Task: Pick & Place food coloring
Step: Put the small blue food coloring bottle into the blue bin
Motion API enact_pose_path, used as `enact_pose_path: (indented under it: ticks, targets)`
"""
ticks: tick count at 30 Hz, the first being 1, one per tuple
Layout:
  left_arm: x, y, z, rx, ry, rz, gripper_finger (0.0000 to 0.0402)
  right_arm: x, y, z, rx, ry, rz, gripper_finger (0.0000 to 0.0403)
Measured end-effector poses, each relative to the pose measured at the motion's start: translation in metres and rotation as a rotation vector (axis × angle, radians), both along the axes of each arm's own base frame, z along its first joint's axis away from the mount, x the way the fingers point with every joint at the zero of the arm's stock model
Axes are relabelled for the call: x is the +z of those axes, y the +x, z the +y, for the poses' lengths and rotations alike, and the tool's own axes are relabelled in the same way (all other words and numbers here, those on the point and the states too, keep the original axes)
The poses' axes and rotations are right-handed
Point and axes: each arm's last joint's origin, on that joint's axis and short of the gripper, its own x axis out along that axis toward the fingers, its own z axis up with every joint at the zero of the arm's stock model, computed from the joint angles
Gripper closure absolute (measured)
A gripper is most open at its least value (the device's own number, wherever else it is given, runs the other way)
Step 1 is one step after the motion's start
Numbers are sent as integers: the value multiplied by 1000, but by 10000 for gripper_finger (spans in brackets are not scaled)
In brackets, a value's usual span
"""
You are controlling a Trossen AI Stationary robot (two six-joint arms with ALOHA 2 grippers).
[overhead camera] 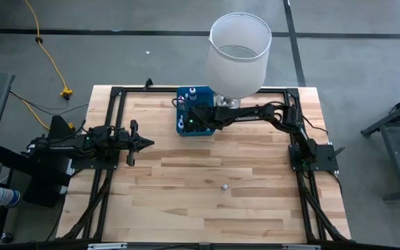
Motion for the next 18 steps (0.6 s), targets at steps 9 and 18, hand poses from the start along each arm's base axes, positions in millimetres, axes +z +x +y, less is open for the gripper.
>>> enact_pose_path:
  ticks: [9,18]
  targets:
    - [0,0,0,0,0,0,401,18,3,8,61,-17,-29,236]
    - [0,0,0,0,0,0,401,43,1,32,207,13,-56,251]
